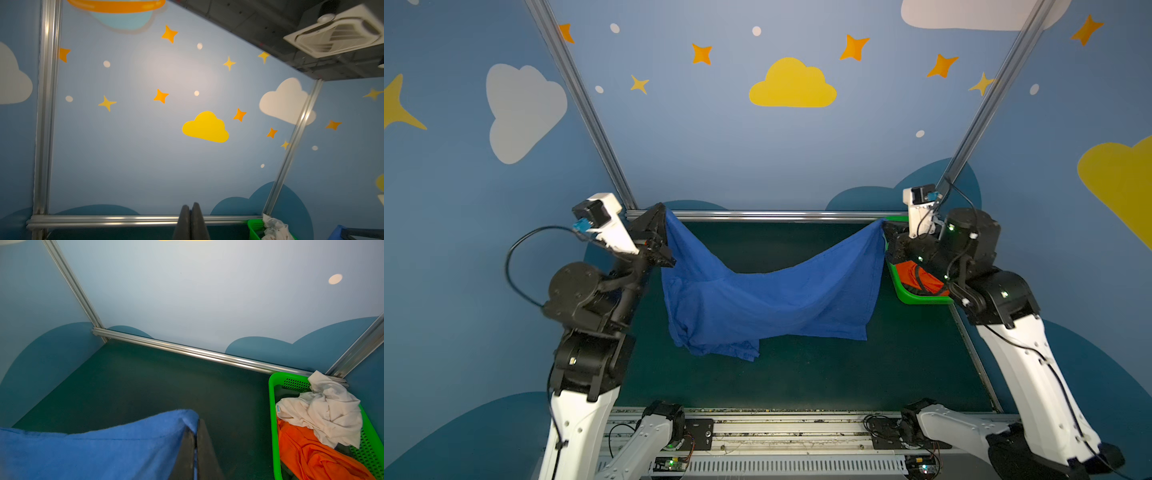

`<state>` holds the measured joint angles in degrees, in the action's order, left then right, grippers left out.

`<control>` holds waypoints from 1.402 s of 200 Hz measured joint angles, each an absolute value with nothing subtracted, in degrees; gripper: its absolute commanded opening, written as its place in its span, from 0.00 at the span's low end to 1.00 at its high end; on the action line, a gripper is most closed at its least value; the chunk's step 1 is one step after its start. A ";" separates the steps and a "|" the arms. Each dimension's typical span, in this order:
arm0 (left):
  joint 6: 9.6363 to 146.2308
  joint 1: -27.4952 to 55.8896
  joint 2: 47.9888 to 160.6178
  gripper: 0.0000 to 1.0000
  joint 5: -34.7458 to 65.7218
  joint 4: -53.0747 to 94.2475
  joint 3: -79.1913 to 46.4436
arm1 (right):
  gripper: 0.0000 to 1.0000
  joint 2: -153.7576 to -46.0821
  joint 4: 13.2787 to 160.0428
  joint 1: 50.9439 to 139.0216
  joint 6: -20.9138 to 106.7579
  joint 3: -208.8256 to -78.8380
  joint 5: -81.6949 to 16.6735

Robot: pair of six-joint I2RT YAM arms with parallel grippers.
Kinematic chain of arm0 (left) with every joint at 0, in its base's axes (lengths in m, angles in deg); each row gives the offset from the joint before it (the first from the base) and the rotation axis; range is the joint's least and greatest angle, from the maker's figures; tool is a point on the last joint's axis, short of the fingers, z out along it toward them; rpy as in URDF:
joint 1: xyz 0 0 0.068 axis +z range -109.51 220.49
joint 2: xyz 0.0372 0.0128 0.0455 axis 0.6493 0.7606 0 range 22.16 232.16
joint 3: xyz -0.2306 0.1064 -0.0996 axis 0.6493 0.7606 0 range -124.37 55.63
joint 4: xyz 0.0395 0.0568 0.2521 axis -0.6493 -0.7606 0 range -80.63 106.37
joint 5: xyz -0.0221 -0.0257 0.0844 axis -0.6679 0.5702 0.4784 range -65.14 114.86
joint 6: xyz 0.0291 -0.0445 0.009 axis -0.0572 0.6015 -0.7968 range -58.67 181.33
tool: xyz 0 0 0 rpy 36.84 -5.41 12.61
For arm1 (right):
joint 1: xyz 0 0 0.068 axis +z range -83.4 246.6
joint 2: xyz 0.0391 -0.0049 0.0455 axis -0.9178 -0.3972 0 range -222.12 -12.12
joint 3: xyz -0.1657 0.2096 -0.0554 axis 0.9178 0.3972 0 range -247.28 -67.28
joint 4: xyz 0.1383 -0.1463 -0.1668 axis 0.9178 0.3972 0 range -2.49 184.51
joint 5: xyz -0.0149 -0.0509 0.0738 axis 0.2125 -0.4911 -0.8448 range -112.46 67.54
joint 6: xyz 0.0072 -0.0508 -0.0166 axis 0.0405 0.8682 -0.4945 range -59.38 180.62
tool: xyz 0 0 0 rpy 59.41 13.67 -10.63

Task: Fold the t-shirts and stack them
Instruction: 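Lift the blue t-shirt high with both grippers and shake it out, then lay the blue t-shirt down, dragging it toward the robot with both grippers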

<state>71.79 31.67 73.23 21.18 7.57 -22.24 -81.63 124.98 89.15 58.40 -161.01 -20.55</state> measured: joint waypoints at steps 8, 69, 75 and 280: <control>71.89 32.02 76.94 0.05 22.14 8.03 -22.59 | 0.00 -84.63 124.79 89.04 58.56 -162.56 -20.46; 75.79 36.45 105.23 0.05 23.58 10.96 -40.64 | 0.00 -112.04 125.90 84.34 59.41 -190.28 -22.93; 76.18 36.74 106.80 0.05 23.14 11.20 -43.18 | 0.00 -113.52 125.86 83.81 59.39 -192.86 -23.85; 80.44 28.32 57.38 0.05 8.02 8.44 5.24 | 0.00 -75.12 107.32 92.07 56.63 -131.16 -43.36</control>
